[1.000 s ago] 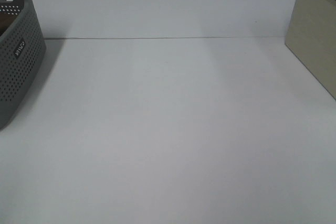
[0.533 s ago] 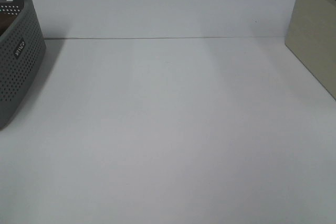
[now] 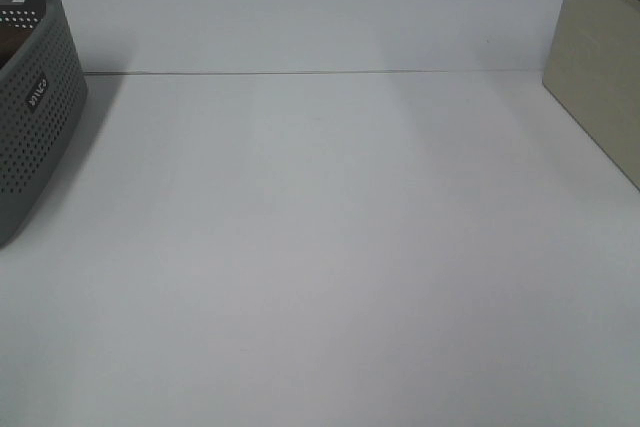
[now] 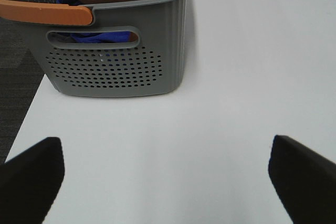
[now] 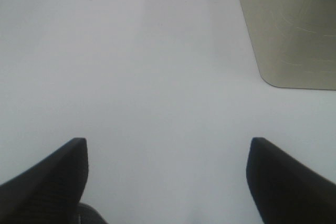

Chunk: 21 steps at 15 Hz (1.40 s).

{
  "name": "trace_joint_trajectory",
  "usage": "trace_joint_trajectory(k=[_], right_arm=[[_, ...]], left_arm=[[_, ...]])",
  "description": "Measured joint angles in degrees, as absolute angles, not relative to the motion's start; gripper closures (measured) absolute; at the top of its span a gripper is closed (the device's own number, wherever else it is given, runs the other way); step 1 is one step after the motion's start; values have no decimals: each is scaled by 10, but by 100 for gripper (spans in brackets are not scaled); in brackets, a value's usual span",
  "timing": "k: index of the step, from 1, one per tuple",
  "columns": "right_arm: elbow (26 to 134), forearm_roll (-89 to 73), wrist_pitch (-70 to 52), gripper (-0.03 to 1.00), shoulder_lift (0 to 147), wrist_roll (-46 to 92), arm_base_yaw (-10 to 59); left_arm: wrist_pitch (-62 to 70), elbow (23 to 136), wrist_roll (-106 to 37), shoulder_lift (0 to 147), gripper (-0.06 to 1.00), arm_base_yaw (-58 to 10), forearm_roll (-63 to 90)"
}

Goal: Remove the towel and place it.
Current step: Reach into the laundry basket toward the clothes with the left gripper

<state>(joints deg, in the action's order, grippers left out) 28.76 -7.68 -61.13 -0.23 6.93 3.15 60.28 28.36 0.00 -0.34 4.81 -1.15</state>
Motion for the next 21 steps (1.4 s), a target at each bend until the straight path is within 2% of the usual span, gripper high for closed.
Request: trace_joint_trajectory(k=[6, 7, 9, 16, 21], right_arm=[[288, -77, -611, 17, -2, 69, 32], [288, -77, -611, 17, -2, 69, 32], [288, -77, -611, 17, -2, 69, 32], [288, -77, -611, 17, -2, 69, 32], [288, -77, -611, 17, -2, 69, 32]], left_arm=[[603, 284, -19, -3, -4, 48, -11], [626, 306, -113, 5, -4, 48, -11], [656, 345, -190, 46, -4, 48, -13], [688, 606, -500, 446, -4, 48, -48], [669, 803, -539, 725, -4, 48, -140]])
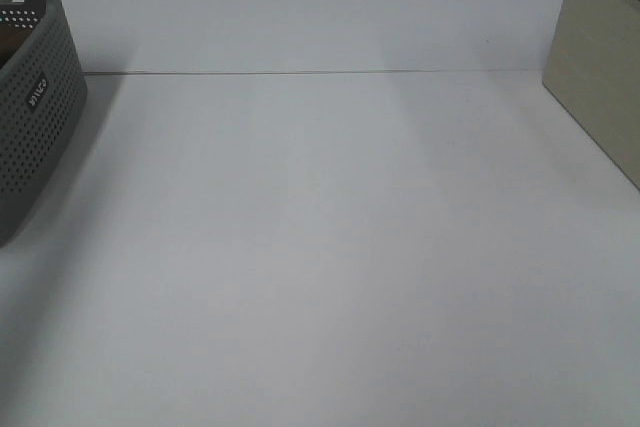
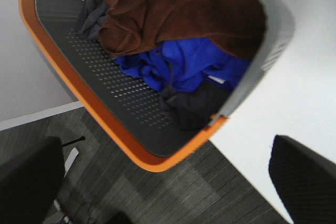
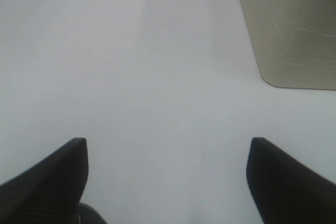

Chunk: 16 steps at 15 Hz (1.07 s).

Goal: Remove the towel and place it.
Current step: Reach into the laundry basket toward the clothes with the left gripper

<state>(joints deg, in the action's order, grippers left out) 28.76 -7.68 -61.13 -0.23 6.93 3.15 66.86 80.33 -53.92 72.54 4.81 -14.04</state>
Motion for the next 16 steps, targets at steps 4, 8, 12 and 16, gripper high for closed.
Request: trace_joint_trajectory(k=[4, 8, 12, 16], right_arm=[[288, -77, -611, 17, -2, 69, 32], [288, -77, -611, 17, -2, 69, 32], [288, -77, -611, 17, -2, 69, 32], [288, -77, -611, 17, -2, 69, 32]], left_arm=[[662, 1009, -586, 1006, -4, 49, -225], [641, 1124, -631, 1159, -4, 49, -226], [625, 1144, -667, 1236, -4, 52, -223], [597, 1144, -683, 1278, -4, 69, -191]])
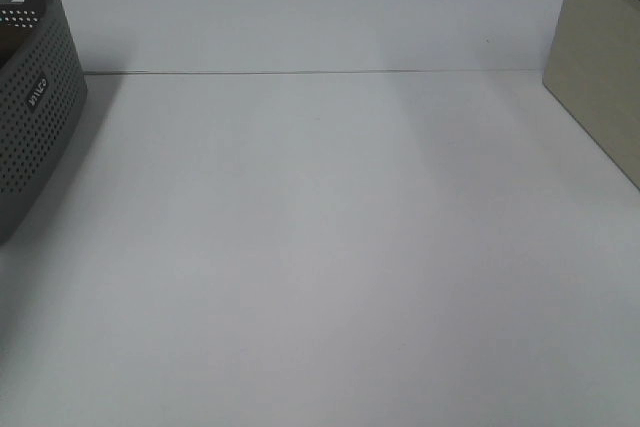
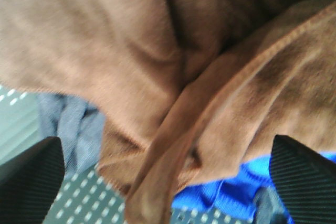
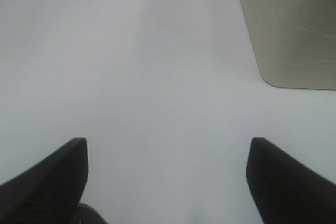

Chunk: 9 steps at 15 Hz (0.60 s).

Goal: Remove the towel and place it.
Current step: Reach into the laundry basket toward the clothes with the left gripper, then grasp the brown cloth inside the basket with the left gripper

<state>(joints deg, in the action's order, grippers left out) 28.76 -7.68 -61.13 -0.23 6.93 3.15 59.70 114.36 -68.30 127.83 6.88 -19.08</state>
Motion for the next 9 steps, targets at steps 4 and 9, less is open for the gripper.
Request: trace_joint_trajectory(k=[4, 9], right_arm=[[288, -77, -611, 17, -2, 69, 32], [288, -77, -611, 17, -2, 69, 32]], left_arm=[[612, 1145, -690, 1278, 17, 69, -182], [619, 1145, -663, 1278, 94, 69, -185]])
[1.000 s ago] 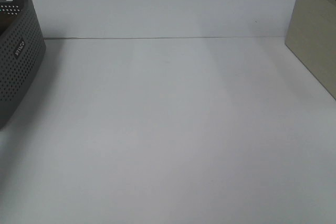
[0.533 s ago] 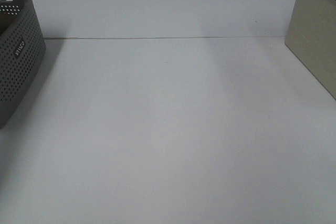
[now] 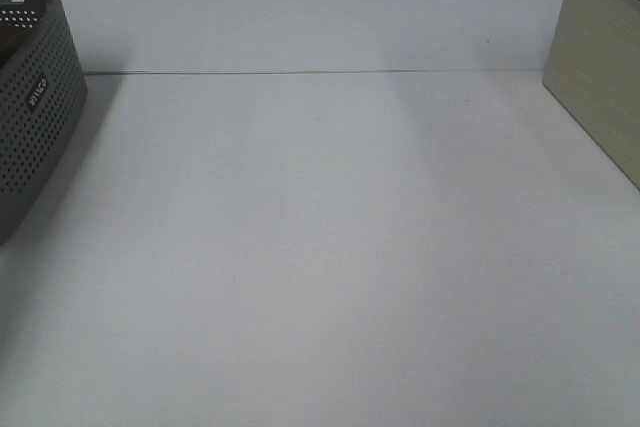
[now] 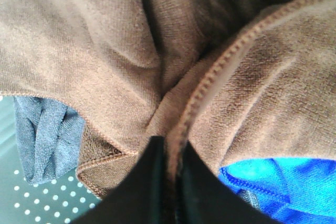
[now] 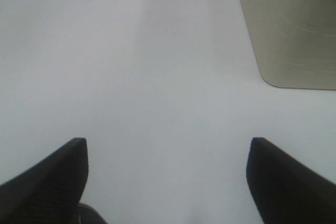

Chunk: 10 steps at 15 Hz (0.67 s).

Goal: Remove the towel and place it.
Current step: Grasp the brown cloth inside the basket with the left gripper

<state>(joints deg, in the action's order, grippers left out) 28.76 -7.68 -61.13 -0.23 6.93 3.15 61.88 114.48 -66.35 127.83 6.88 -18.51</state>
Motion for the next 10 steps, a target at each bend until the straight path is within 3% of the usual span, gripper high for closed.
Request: trace_joint_trajectory(k=[10], right_arm=[[288, -77, -611, 17, -2, 69, 32]], left_arm=[[618, 1148, -647, 1273, 94, 69, -147]])
